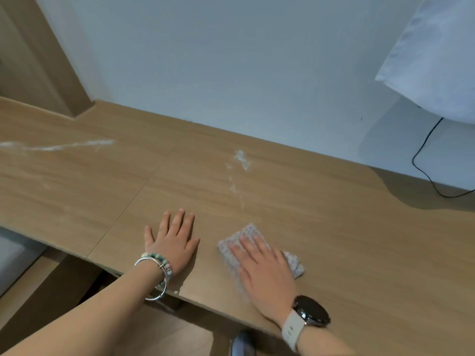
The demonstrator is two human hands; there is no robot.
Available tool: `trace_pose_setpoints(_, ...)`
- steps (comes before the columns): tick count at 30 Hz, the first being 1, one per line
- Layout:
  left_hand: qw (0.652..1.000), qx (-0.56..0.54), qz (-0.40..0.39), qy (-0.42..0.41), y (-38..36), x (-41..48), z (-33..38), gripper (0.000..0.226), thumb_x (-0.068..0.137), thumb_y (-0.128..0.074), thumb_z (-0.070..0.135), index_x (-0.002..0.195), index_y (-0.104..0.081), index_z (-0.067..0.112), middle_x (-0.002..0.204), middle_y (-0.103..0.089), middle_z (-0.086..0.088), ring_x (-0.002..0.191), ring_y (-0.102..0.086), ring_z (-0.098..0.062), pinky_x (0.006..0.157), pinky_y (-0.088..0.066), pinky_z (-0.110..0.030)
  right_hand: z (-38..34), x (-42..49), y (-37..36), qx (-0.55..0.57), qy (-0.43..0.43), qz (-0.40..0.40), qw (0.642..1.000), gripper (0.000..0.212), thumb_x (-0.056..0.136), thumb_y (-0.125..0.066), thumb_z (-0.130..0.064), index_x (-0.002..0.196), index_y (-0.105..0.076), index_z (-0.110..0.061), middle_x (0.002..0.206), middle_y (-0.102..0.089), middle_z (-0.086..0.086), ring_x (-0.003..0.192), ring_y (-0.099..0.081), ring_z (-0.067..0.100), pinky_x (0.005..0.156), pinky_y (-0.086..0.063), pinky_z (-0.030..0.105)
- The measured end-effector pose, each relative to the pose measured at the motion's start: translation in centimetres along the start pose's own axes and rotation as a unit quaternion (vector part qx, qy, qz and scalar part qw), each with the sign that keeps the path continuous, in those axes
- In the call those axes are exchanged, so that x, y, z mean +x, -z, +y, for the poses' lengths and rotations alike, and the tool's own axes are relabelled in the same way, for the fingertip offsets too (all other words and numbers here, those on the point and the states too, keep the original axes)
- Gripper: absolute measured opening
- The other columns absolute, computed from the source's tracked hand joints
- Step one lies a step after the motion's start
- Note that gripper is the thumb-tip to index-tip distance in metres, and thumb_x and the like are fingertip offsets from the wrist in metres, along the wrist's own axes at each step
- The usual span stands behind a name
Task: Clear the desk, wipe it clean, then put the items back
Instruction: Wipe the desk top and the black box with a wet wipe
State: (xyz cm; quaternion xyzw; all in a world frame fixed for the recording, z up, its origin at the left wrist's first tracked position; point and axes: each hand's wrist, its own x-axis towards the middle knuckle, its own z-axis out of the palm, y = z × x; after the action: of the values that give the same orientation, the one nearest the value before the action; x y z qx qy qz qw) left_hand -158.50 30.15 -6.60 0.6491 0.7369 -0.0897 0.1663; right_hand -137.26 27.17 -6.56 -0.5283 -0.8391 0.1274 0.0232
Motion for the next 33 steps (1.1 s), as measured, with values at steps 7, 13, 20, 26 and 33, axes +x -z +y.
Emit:
trace_pose_setpoints(7,0.999,-0.004,0.017,0.030,1.1,4.0,0.7,0.057,0.098,-0.019,0.048,0.148,0.007,0.036,0.156,0.014,0.010,0.144,0.013,-0.019,0.113,-0.002,-0.051,8.1,6.8,1.7,-0.009,-0.264,0.069,0.962,0.050,0.097,-0.024,-0.029,0.145,-0.033,-0.028,0.152,-0.032,0.003,0.139,-0.032,0.024,0.109,-0.031,0.042)
trace_pose_setpoints(13,0.999,0.001,0.020,0.047,1.9,6.5,1.0,0.056,0.098,-0.019,0.047,0.147,0.008,0.039,0.157,0.014,0.007,0.144,0.014,-0.020,0.114,-0.001,-0.050,0.8,6.2,0.4,0.013,0.076,-0.040,0.996,0.049,0.078,-0.035,-0.043,0.118,-0.062,-0.039,0.124,-0.062,-0.014,0.113,-0.061,0.011,0.087,-0.052,0.036)
trace_pose_setpoints(20,0.999,0.010,0.002,0.041,2.6,8.3,1.2,0.055,0.098,-0.018,0.050,0.146,0.008,0.043,0.157,0.015,0.002,0.144,0.015,-0.023,0.113,0.000,-0.051,12.9,12.6,4.3,-0.009,-0.256,-0.005,0.967,0.052,0.098,-0.014,-0.039,0.150,-0.013,-0.032,0.159,-0.009,-0.005,0.146,-0.010,0.020,0.114,-0.017,0.043)
trace_pose_setpoints(26,1.000,0.011,-0.012,0.016,3.9,10.5,0.8,0.054,0.097,-0.018,0.050,0.145,0.008,0.045,0.157,0.016,0.004,0.144,0.015,-0.022,0.113,0.000,-0.052,4.0,10.0,1.2,-0.038,0.076,-0.036,0.996,0.048,0.084,-0.032,-0.043,0.129,-0.047,-0.036,0.131,-0.057,-0.013,0.119,-0.057,0.012,0.088,-0.050,0.036)
trace_pose_setpoints(33,0.999,0.017,-0.025,0.014,4.8,12.7,0.8,0.057,0.095,-0.018,0.055,0.145,0.008,0.044,0.156,0.019,0.007,0.143,0.018,-0.022,0.113,0.001,-0.054,16.0,14.6,5.3,0.004,-0.382,0.050,0.923,0.051,0.100,-0.016,-0.037,0.150,-0.012,-0.030,0.159,-0.010,-0.002,0.145,-0.009,0.022,0.114,-0.018,0.045)
